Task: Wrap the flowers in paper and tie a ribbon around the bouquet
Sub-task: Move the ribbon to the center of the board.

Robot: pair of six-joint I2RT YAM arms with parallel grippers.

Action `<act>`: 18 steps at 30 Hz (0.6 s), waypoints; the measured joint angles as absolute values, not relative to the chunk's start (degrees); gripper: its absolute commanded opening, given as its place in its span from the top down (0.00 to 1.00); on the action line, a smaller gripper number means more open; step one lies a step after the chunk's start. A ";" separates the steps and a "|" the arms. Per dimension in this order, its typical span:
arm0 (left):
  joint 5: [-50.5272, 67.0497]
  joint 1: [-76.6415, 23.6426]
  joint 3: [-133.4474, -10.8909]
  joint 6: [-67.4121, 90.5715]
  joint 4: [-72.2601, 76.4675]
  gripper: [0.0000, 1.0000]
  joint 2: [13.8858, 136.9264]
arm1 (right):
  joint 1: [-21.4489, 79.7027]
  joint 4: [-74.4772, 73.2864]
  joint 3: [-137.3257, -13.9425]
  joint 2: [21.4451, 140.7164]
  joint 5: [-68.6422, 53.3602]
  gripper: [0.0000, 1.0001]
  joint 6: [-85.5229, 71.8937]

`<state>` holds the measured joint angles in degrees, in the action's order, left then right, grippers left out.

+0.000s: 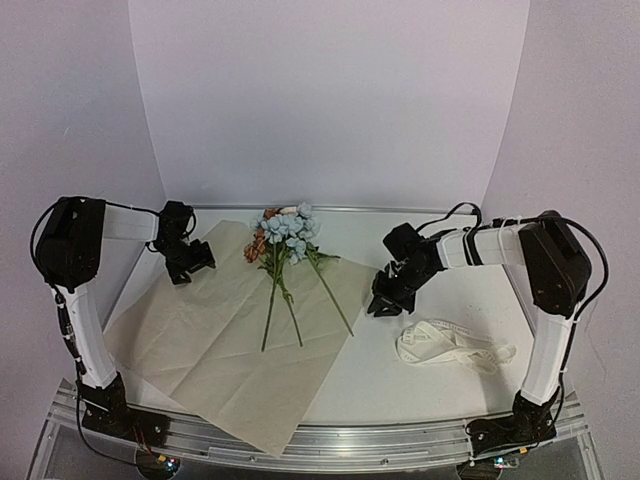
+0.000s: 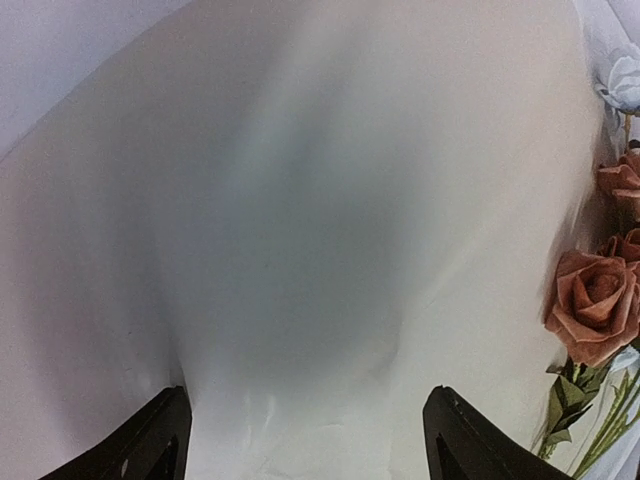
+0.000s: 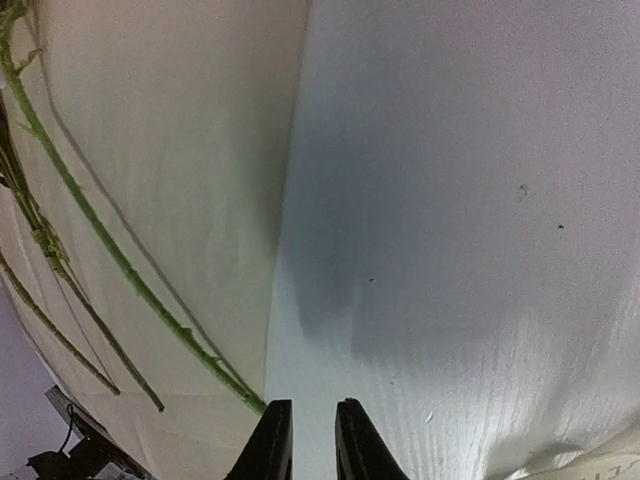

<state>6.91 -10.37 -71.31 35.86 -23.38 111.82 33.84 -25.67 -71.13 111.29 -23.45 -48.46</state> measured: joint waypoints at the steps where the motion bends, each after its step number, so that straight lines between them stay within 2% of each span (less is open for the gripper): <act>1: 7.10 -10.45 -72.05 35.63 -23.43 0.18 112.35 | 33.91 -24.02 -68.81 111.22 -23.11 0.88 -49.37; 11: 7.92 -16.21 -78.16 34.33 -22.46 0.18 117.06 | 32.75 -14.58 -47.94 96.97 -15.86 0.88 -51.76; 18: 10.13 -21.94 -83.83 34.91 -20.68 0.18 121.37 | 27.05 -12.92 -35.69 85.22 -11.97 0.86 -51.96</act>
<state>10.13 -21.94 -83.83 34.91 -20.68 121.37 27.05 -12.92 -35.69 85.22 -11.97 -51.96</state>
